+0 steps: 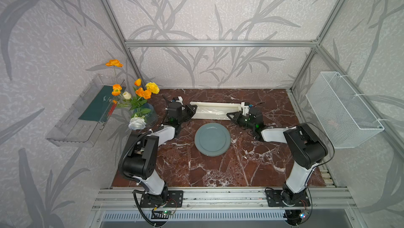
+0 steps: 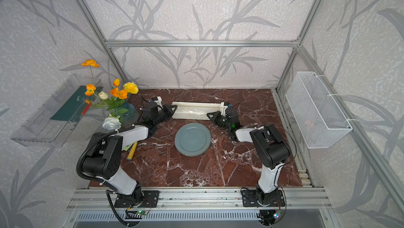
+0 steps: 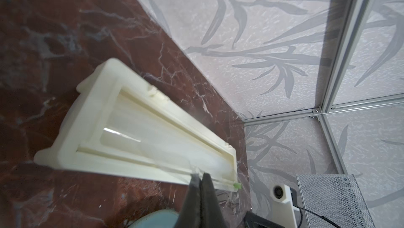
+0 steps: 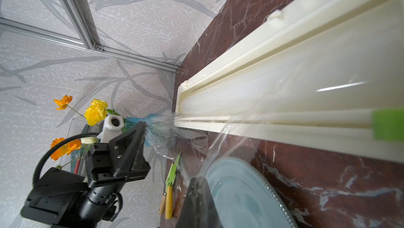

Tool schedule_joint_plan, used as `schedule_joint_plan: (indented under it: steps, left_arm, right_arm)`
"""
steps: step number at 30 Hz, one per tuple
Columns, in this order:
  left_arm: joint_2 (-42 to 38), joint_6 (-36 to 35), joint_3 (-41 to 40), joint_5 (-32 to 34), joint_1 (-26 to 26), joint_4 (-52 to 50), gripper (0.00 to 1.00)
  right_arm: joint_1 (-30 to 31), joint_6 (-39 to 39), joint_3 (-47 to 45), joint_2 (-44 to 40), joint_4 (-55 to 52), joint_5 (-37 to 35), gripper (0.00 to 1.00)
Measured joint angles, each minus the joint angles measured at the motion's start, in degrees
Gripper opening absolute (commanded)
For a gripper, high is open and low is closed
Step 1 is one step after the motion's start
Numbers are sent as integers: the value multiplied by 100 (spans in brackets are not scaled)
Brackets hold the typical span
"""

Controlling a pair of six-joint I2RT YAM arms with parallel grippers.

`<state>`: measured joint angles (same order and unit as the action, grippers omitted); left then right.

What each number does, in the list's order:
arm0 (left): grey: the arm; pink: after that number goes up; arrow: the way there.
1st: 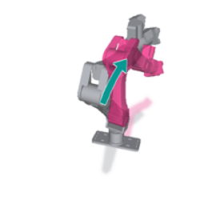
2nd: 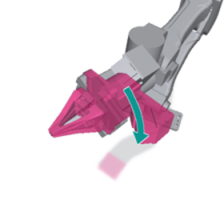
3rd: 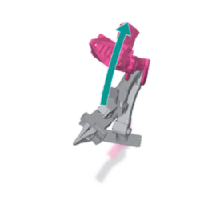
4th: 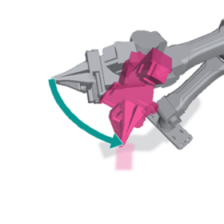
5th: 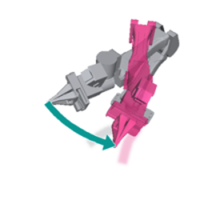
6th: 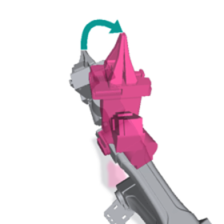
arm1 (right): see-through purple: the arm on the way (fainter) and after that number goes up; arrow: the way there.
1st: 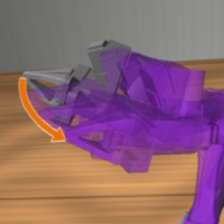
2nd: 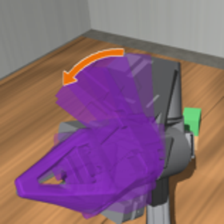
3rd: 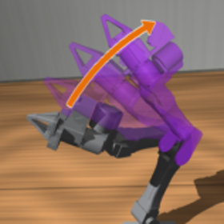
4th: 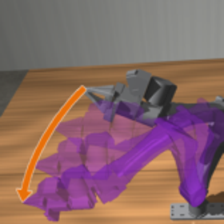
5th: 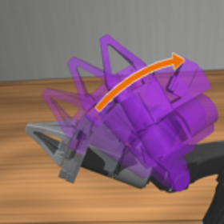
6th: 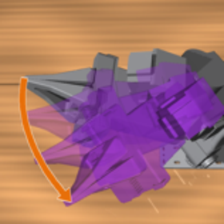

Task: Wrap the plate with plastic wrap
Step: Pull the plastic wrap from the plastic wrap cutting box.

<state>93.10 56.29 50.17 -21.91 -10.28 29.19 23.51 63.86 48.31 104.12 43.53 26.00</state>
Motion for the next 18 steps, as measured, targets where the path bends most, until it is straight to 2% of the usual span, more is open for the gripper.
schedule_joint_plan:
  steps: [9, 18]
  left_arm:
    - [149, -238, 892, -111, 166, -1268, 0]
    - [225, -271, 1517, -208, 205, -1849, 0]
  right_arm:
    - [-181, 306, 645, 0, -378, 2, 0]
    - [-214, 411, 1499, -2, -1025, 26, 0]
